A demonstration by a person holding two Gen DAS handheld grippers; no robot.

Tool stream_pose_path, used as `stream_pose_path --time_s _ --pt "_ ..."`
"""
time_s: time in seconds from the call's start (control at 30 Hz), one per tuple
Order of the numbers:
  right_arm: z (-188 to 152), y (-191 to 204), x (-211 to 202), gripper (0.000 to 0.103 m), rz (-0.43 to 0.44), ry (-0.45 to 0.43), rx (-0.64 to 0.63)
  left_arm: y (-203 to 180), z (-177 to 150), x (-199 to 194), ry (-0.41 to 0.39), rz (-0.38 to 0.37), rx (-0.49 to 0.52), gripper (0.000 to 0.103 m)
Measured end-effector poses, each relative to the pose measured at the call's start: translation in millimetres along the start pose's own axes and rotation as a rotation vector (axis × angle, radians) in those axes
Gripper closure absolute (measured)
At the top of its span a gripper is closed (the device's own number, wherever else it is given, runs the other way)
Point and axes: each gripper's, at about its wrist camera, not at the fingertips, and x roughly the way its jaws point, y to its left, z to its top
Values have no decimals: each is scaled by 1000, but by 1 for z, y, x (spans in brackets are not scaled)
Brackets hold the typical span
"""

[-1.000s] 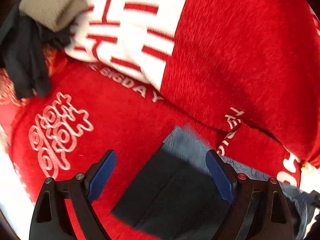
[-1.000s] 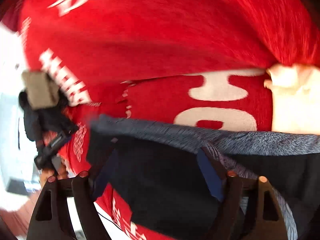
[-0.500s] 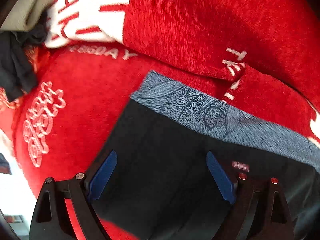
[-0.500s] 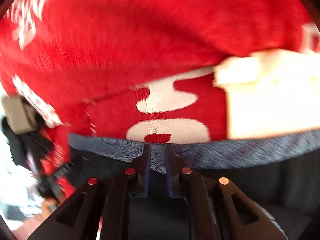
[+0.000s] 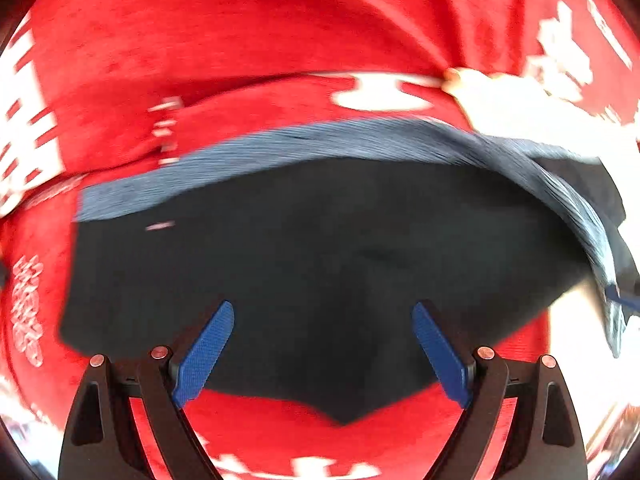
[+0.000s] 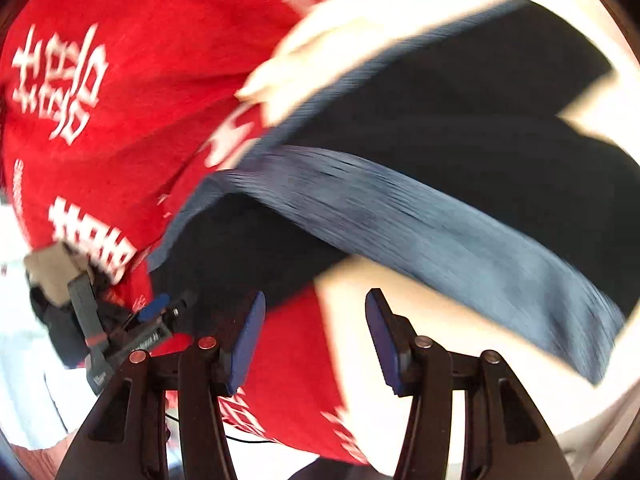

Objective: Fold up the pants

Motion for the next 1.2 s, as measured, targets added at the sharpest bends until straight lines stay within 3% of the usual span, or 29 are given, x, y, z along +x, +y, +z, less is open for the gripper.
stream_pose_path --time_s 0.1,0.2,0.27,0.4,0.6,0.63,0.67,0.7,0.73,0.9,1.0,1.1,1.13,1.2 --pt "-31 -52 -33 47 -40 -69 111 -24 -3 13 4 -11 52 11" --pt "-54 -96 -61 47 -86 -159 221 -21 -9 35 50 -5 64 11" --pt "-66 -129 -78 47 -92 -217 307 -16 -10 38 35 -20 46 10" --pt "-70 -168 -81 47 -109 -244 393 -20 -6 40 28 7 68 10" --pt "-75 -205 -65 46 120 -177 479 -32 -3 42 21 58 64 8" --pt "-73 -208 -64 52 178 -174 488 -33 -1 42 28 66 58 8" --pt "-70 -211 -65 78 224 -165 508 -34 0 43 33 71 54 8" --pt "-67 -209 -66 86 240 -153 518 -35 1 43 39 78 50 8" --pt "-63 -207 -69 87 246 -155 514 -37 3 44 45 85 45 8" --pt "0 -173 -117 89 315 -202 381 -53 7 22 52 156 25 8" --pt "80 -150 -142 89 342 -238 271 -61 19 8 29 153 -3 8" --pt "160 -137 -148 89 312 -242 217 -72 38 -3 1 144 -21 8" --pt "183 -132 -144 87 285 -234 204 -79 47 -3 -9 138 -24 8" --pt "215 -122 -139 66 160 -225 153 -80 52 -3 -22 135 -24 8"
